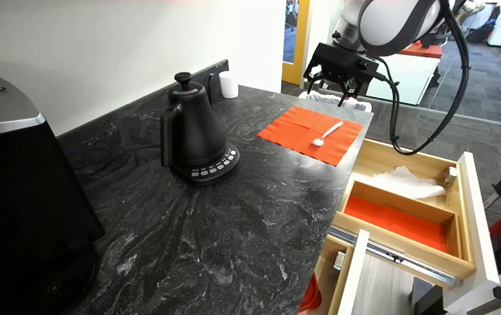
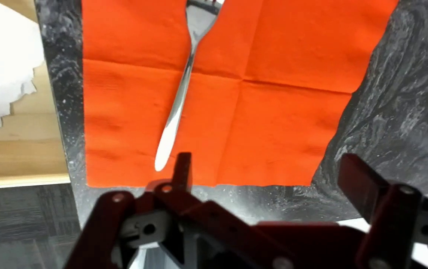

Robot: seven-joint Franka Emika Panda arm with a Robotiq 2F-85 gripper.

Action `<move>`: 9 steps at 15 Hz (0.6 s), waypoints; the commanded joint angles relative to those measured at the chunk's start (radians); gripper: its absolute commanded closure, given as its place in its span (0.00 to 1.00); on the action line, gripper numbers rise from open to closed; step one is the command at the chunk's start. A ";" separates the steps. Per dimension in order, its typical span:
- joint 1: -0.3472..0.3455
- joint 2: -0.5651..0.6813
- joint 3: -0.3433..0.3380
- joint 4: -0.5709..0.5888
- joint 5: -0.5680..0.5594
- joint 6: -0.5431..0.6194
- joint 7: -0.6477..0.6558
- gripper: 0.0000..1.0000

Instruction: Move the fork to the left compartment in the drawer

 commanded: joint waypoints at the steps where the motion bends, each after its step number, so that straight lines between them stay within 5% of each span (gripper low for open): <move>1: 0.107 0.115 -0.101 0.085 0.006 -0.096 0.226 0.00; 9: 0.023 0.082 -0.001 0.082 -0.146 -0.337 0.661 0.00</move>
